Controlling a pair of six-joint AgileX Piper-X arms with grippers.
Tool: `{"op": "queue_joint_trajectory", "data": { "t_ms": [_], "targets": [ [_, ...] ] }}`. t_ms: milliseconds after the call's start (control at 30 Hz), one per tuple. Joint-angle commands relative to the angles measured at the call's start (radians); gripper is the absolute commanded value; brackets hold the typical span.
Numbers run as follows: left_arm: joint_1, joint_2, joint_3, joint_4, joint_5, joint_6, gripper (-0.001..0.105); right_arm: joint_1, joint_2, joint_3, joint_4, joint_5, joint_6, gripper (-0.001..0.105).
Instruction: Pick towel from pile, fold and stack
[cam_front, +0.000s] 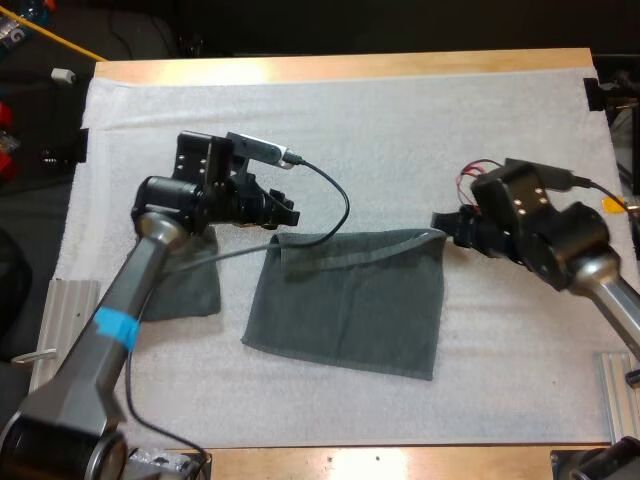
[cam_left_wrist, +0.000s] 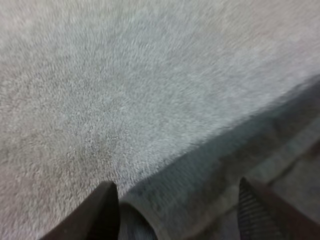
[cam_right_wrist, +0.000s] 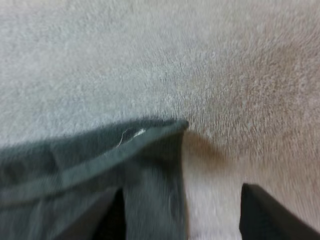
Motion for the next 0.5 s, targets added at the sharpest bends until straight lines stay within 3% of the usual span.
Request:
{"op": "queue_joint_trajectory", "data": {
  "t_ms": [0, 233, 333, 467],
  "targets": [
    [0.0, -0.041, -0.008, 0.03, 0.005, -0.001, 0.05, 0.011, -0.032, -0.006, 0.033, -0.01, -0.024, 0.05],
    [0.0, -0.201, -0.008, 0.182, 0.005, 0.001, 0.05, 0.134, -0.121, -0.006, 0.06, -0.01, -0.117, 0.049],
    [0.0, -0.272, -0.008, 0.259, 0.005, 0.001, 0.05, 0.195, -0.135, -0.006, 0.06, -0.01, -0.119, 0.039],
    [0.0, -0.381, -0.008, 0.35, 0.005, 0.001, 0.05, 0.259, -0.127, -0.005, 0.045, -0.01, -0.12, 0.018]
  ]
}}
